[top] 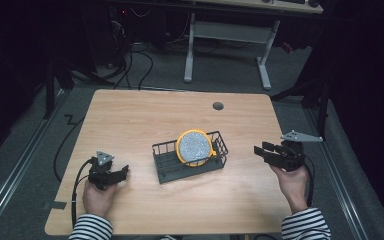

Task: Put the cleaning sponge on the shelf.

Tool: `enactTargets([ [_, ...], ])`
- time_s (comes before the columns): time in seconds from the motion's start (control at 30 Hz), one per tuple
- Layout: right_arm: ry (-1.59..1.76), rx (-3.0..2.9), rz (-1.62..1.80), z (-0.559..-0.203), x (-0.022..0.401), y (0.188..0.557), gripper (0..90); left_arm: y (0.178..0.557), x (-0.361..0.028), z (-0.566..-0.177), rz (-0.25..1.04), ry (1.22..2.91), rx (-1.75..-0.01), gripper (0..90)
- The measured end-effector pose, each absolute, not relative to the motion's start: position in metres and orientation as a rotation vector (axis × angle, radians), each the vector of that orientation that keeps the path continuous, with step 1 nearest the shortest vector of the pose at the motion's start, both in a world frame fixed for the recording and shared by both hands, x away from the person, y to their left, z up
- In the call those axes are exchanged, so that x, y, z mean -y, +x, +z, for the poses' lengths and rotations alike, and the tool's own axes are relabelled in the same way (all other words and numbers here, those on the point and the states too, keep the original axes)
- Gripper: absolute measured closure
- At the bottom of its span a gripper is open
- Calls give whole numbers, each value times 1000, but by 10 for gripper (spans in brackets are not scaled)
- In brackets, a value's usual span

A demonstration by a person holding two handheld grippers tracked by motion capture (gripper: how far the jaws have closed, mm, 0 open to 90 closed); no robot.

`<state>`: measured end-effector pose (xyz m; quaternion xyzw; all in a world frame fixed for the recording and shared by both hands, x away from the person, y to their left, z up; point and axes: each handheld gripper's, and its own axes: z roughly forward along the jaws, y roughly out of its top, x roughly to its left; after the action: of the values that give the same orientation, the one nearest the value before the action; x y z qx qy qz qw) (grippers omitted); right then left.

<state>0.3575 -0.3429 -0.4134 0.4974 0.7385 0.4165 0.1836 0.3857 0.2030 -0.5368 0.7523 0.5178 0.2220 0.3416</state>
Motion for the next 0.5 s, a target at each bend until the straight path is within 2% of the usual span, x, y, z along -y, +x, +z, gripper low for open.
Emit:
enactTargets([
  [0.5, 1450, -2040, 1179, -449, 350, 345, 517, 386, -203, -537, 580, 1962, -1346, 290],
])
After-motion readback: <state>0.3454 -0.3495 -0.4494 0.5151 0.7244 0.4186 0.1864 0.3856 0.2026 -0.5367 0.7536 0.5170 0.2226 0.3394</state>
